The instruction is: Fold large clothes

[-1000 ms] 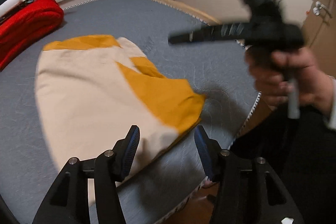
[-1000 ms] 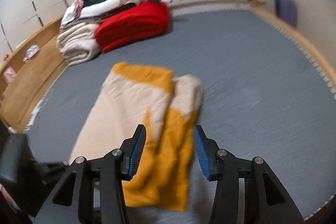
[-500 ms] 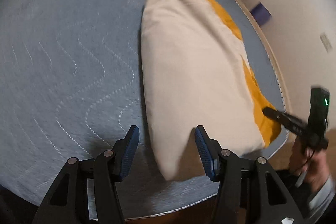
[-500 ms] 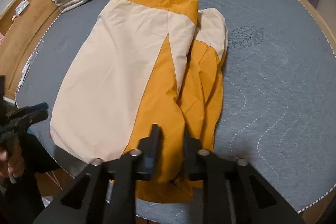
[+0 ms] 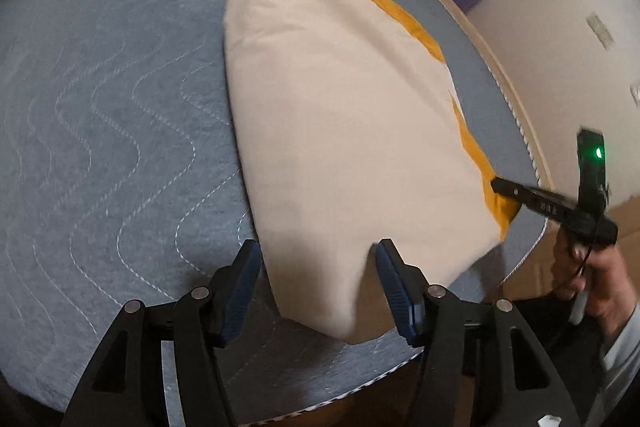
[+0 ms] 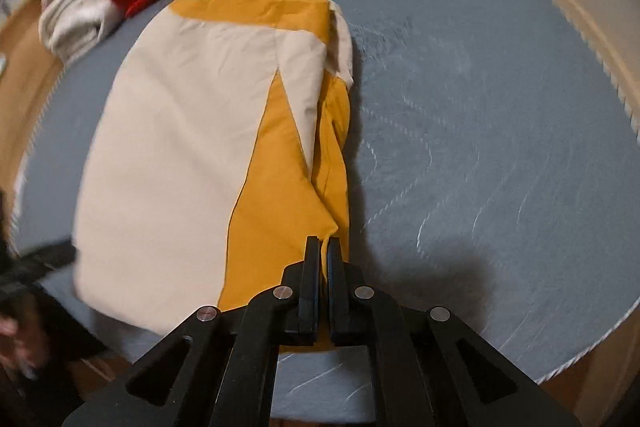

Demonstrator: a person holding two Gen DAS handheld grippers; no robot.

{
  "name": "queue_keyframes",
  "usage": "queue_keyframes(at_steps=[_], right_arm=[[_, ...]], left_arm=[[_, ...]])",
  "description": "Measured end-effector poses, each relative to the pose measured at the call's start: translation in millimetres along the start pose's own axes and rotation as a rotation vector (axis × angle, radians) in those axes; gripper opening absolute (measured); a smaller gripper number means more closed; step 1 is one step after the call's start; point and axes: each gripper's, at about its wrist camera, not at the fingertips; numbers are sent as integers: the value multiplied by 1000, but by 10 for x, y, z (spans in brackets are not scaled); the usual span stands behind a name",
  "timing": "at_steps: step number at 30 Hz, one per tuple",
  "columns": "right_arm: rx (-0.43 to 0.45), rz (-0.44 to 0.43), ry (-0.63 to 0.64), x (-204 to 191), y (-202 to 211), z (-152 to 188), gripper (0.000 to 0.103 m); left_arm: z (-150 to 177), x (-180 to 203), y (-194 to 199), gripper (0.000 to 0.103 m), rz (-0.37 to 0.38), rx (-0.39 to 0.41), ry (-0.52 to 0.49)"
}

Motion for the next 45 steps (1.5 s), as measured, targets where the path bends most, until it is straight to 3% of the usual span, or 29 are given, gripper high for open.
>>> queue_keyframes(at_steps=[3,6,9,18,22,24,25,27,33,36,41,45], right_arm=[[-57,35,27,-53,-130,34,2],[-165,59,30,-59,-356,76,2],[-221,87,57,-92,-484,101,2],[-195,75,37,-74,-466,135,3],[-123,36,-38,71,-268,106,17],[-87,-7,-80,153,-196,95,32],[-82,-14,-90,178,-194,86,45],[-78,-32,-104,196,-230,55,51],[-163,-46,-78,145,-588,-110,55],[-159,-52,-107,193,-638,-197,56],[-119,-98,-179,336,-658,-450,57],[-149,-170,-244,413,-830,-590,58]], left_arm=[[98,-29,-271,63,-38,-108,-19],[57,-78,-319,66,1,-135,32],[54,50,-273,65,-21,-129,-15],[203,219,-454,63,-33,-163,-46],[223,152,-391,63,-26,-154,-28],[227,141,-364,63,-16,-152,-19],[217,141,-360,63,-9,-150,-15],[195,80,-300,63,5,-142,-1],[-35,-76,-143,63,54,-84,59],[-210,-214,-93,63,75,-52,98],[-515,-628,-216,63,156,-15,293],[-684,-918,-507,67,232,-22,398]])
Point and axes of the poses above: each gripper's, at about its wrist camera, not at the fingertips, and y roughly against the way its jaws point, x to its right, z to its underside, and after that the axes turned 1 degree about x, right-handed
